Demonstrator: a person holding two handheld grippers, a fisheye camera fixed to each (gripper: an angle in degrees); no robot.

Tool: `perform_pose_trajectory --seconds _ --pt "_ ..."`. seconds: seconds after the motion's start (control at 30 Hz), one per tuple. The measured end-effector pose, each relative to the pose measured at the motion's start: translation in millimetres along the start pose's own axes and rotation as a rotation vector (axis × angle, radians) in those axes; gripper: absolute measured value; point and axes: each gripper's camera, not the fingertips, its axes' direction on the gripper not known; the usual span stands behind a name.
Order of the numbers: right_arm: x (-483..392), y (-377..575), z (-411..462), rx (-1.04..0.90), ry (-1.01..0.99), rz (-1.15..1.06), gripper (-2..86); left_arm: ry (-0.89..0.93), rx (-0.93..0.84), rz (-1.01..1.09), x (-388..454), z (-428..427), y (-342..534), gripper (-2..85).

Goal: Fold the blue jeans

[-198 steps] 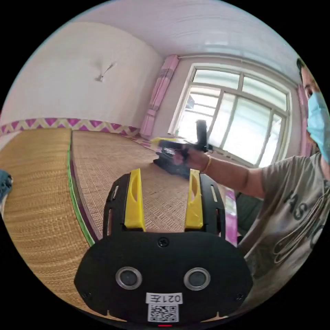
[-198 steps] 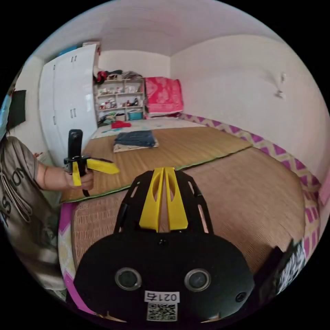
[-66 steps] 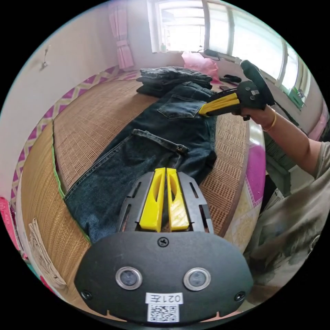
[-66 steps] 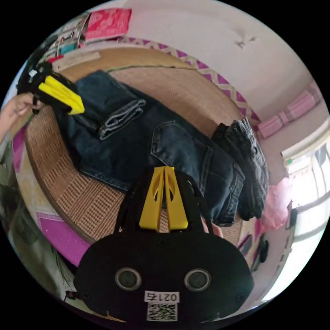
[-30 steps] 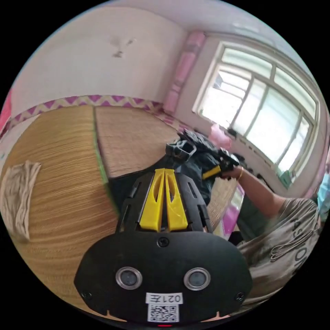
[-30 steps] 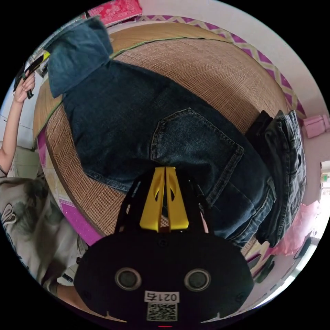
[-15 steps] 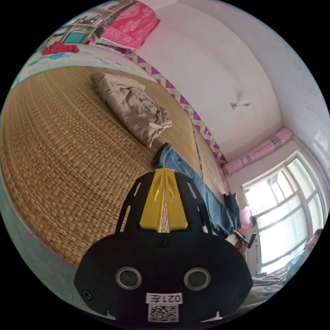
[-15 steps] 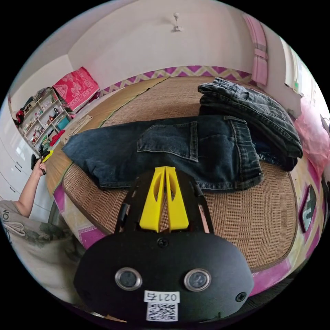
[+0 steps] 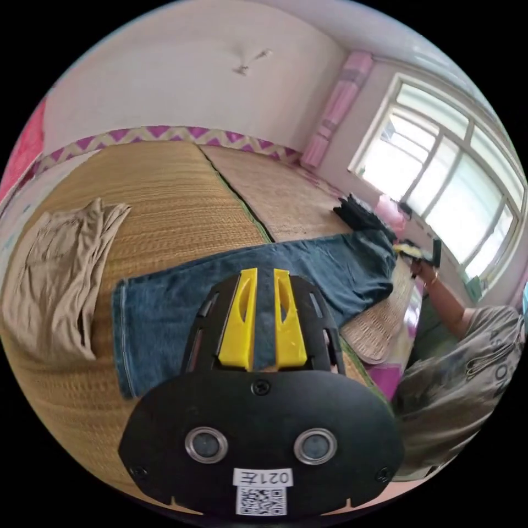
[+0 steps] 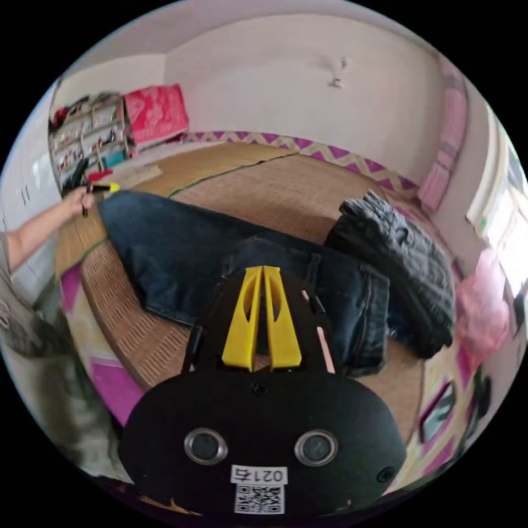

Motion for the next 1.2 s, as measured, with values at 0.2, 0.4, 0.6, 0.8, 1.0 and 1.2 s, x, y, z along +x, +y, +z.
perform_pose_trajectory --seconds 0.2,0.4,0.6,0.8,1.0,1.2 --pt "29.2 -92.9 71.6 -0.238 0.048 -0.355 7.4 -0.118 -0.135 0.240 35.4 84.1 -76.2 8.9" --pt "79.5 -163.5 139.7 -0.471 -0.055 -0.476 8.7 -0.044 -0.249 0.319 56.0 131.5 -127.5 10.3" --pt "97.8 -196.0 165.5 -0.554 -0.162 -0.510 7.3 -0.017 -0.346 0.362 81.6 168.5 -146.0 10.5" --pt "104.2 -209.3 150.0 -0.504 -0.143 -0.561 -0.3 0.006 -0.337 0.368 101.3 171.0 -157.6 9.2" --pt "121.1 -211.4 101.7 -0.376 -0.198 -0.514 -1.0 -0.048 -0.344 0.425 132.3 161.5 -165.4 0.1" --pt "116.5 -191.4 35.7 -0.245 -0.206 -0.512 -1.0 -0.055 -0.225 0.471 170.5 86.5 -164.4 -0.9"
